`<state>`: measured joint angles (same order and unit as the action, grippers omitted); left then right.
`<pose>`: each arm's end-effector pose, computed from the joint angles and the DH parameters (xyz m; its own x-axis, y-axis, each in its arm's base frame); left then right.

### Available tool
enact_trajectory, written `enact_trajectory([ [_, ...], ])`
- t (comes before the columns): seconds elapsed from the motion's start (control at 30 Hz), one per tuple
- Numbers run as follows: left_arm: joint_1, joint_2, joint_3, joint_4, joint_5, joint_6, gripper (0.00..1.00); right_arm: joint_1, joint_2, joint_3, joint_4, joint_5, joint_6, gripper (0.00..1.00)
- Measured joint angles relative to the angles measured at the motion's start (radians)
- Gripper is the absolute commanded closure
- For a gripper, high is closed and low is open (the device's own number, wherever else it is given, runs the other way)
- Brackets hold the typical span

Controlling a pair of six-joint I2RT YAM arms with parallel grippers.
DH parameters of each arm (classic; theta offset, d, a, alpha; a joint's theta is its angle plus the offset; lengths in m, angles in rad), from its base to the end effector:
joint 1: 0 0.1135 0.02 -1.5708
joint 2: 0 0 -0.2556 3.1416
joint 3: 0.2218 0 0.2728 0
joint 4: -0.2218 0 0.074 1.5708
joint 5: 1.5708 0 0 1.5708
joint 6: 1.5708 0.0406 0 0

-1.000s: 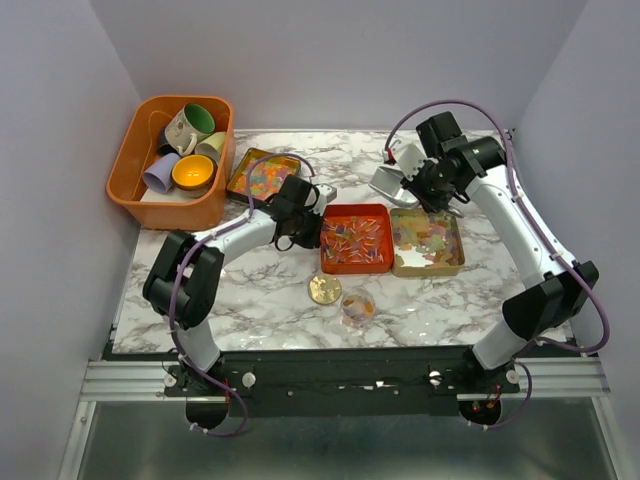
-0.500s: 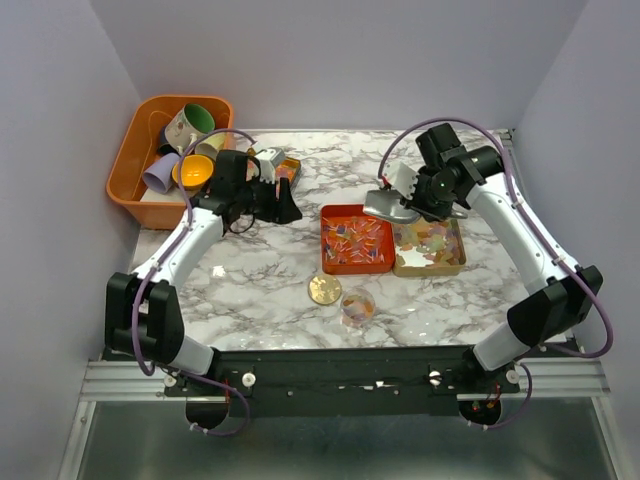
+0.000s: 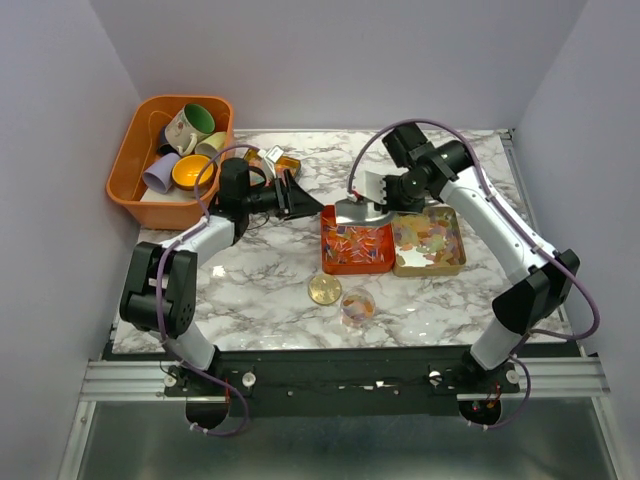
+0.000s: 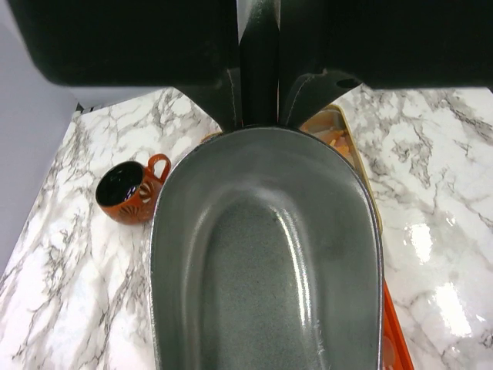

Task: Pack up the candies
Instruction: Adjust the spatula.

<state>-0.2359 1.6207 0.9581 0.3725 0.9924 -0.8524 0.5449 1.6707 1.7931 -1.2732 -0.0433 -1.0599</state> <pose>0.3534 -0.1199 0.2249 -0.8666 -0.2150 -0.4504 0.3882 0.2767 -0.8790 0.2976 0.1824 0.3553 0.0831 -0.9687 -0.2339 -0.9417 0.0004 -0.3364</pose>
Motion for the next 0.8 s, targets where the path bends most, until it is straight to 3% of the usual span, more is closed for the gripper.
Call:
enact_trajectory([
  [0.3, -0.039, 0.061, 0.041, 0.120, 0.053, -0.108, 0.35, 0.036, 0.082, 0.084, -0.008, -0.023, 0.065, 0.99],
  [0.4, -0.050, 0.086, 0.060, 0.122, 0.060, -0.114, 0.44, 0.039, 0.103, 0.123, -0.008, -0.038, 0.091, 0.99],
  [0.5, -0.058, 0.113, 0.072, 0.122, 0.061, -0.124, 0.69, 0.041, 0.111, 0.149, -0.010, -0.060, 0.109, 1.00],
  [0.53, -0.060, 0.125, 0.075, 0.125, 0.065, -0.127, 0.93, 0.041, 0.112, 0.153, -0.010, -0.065, 0.114, 0.99],
  [0.57, -0.060, 0.131, 0.078, 0.129, 0.069, -0.130, 1.00, 0.043, 0.113, 0.159, -0.012, -0.075, 0.120, 0.99],
  [0.63, -0.062, 0.146, 0.085, 0.148, 0.095, -0.149, 1.00, 0.045, 0.116, 0.159, -0.012, -0.082, 0.125, 0.92],
  [0.7, -0.064, 0.159, 0.092, 0.165, 0.124, -0.164, 1.00, 0.042, 0.117, 0.154, -0.019, -0.087, 0.125, 0.78],
  [0.8, -0.063, 0.178, 0.095, 0.193, 0.144, -0.192, 1.00, 0.039, 0.076, 0.059, 0.051, -0.092, 0.121, 0.71],
])
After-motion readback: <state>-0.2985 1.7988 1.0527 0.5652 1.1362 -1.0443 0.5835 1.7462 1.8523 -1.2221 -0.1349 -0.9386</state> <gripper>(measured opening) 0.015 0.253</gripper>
